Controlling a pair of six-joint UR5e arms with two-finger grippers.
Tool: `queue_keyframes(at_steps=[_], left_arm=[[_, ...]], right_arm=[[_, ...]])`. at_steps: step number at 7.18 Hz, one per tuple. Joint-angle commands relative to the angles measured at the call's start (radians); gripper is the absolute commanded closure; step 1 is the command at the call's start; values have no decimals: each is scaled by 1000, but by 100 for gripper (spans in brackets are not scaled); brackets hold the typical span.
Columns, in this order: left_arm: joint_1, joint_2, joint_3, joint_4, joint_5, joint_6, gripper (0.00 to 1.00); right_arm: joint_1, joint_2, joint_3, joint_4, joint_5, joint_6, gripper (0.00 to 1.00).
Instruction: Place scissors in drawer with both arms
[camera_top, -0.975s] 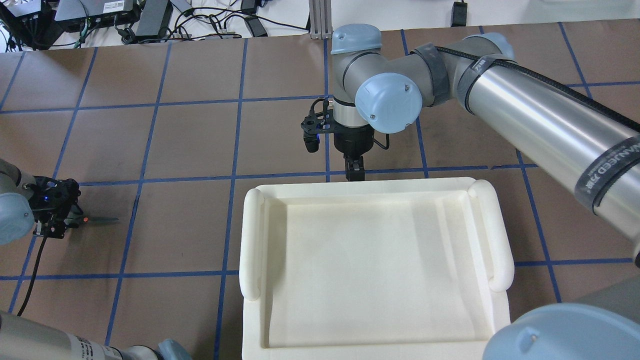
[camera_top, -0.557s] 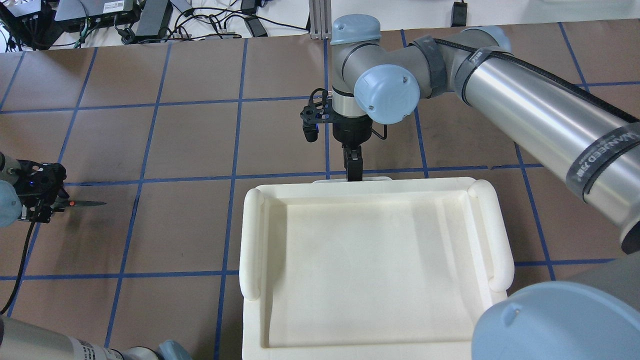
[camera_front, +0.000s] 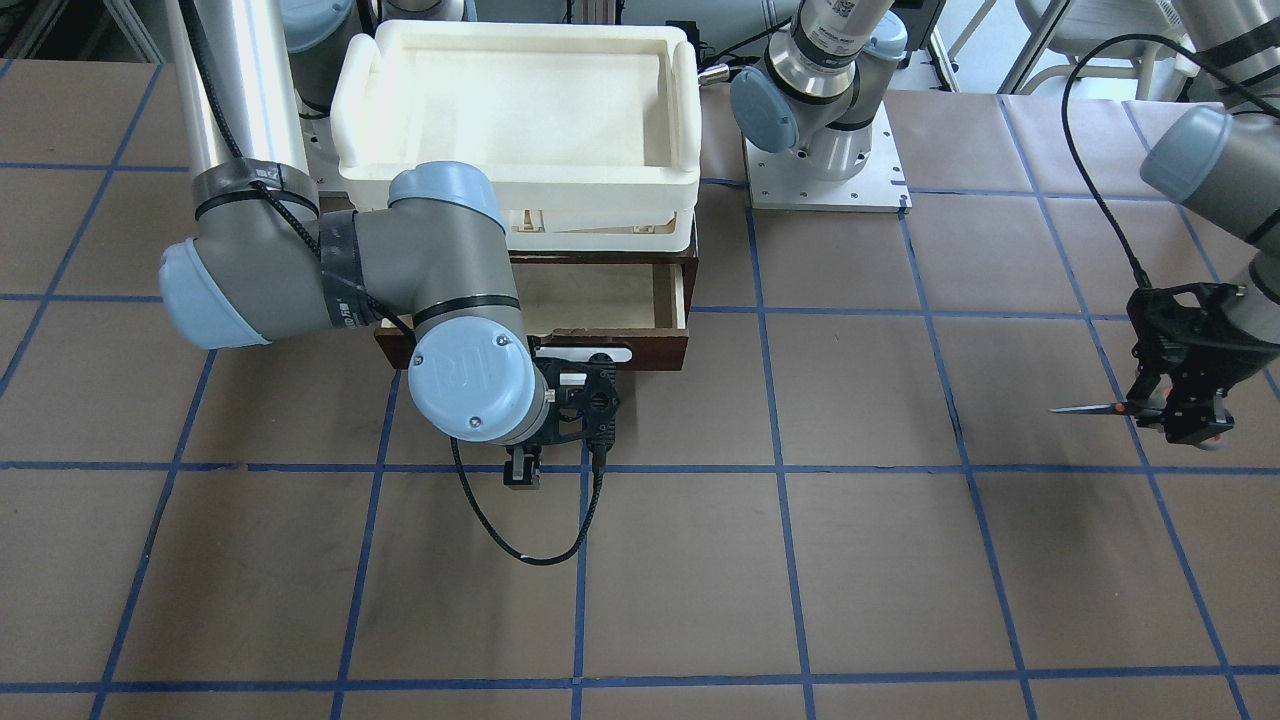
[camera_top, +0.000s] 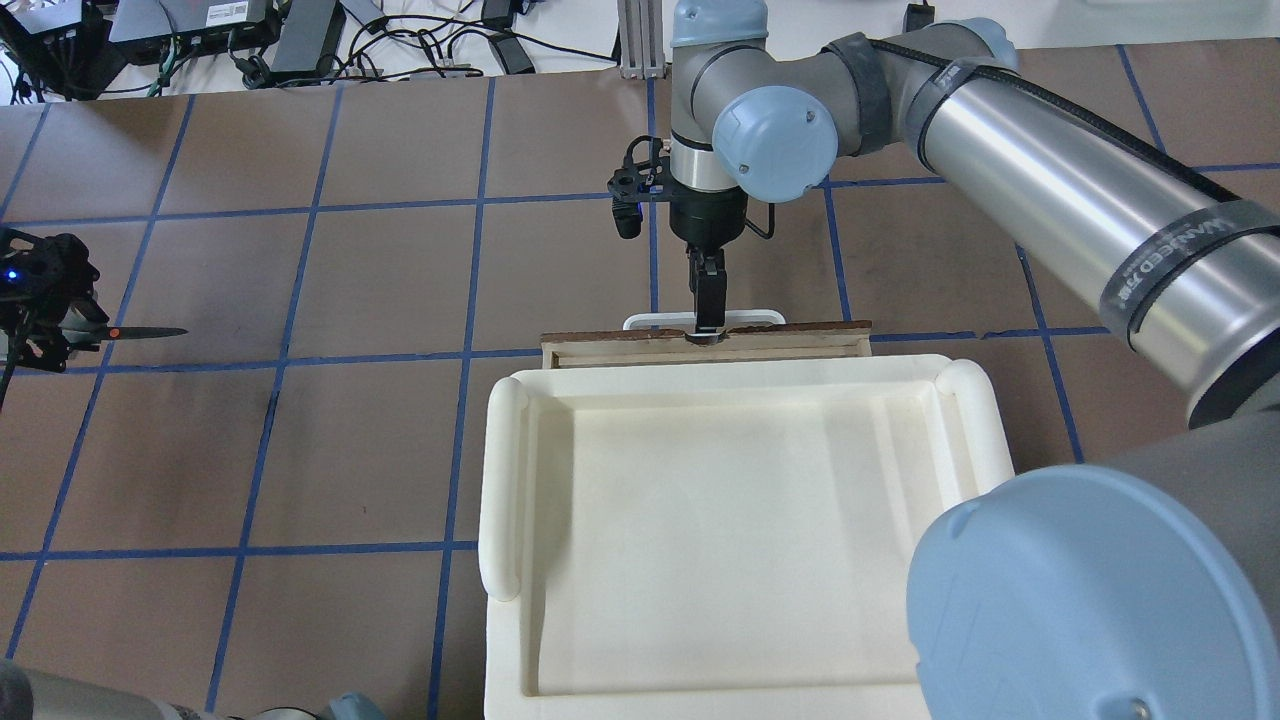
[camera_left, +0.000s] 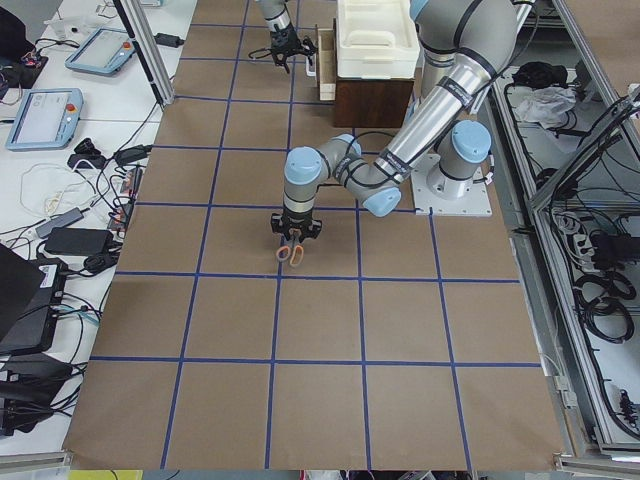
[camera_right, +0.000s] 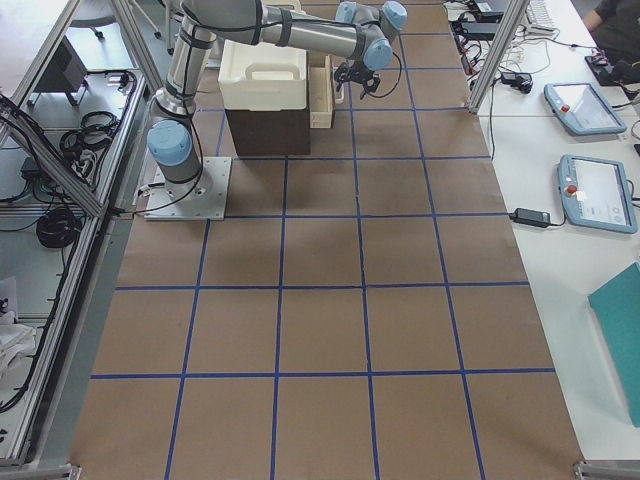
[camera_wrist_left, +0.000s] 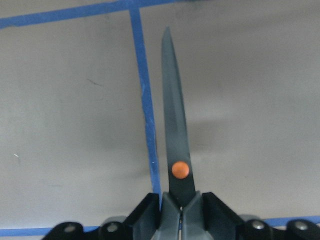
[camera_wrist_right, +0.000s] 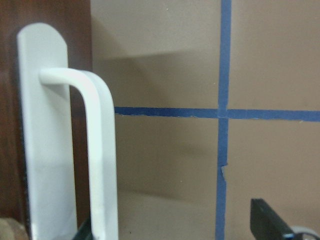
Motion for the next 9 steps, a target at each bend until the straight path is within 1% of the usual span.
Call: queue_keyframes(at_steps=[1,2,3,5,8,9], left_arm=[[-100,-9,208,-216,4,-169,95],[-141,-12,258,-255,-2,-250,95],[-199,-6,266,-263,1,-318,96],[-348,-3,275,-263,-5,-549,96],[-535,-3,291,-262,-10,-866,96],[-575,-11,303,-262,-7,-886,96]], right_arm=[[-23,50,-71,-1,1,-18,0],[-23,78,-105,-1,1,-18,0],[-23,98,-125,-1,2,-18,0],[-24,109,-157,-1,1,-27,0],[-26,127,-201,-1,-1,-36,0],[-29,135,-213,-1,-1,-41,0]])
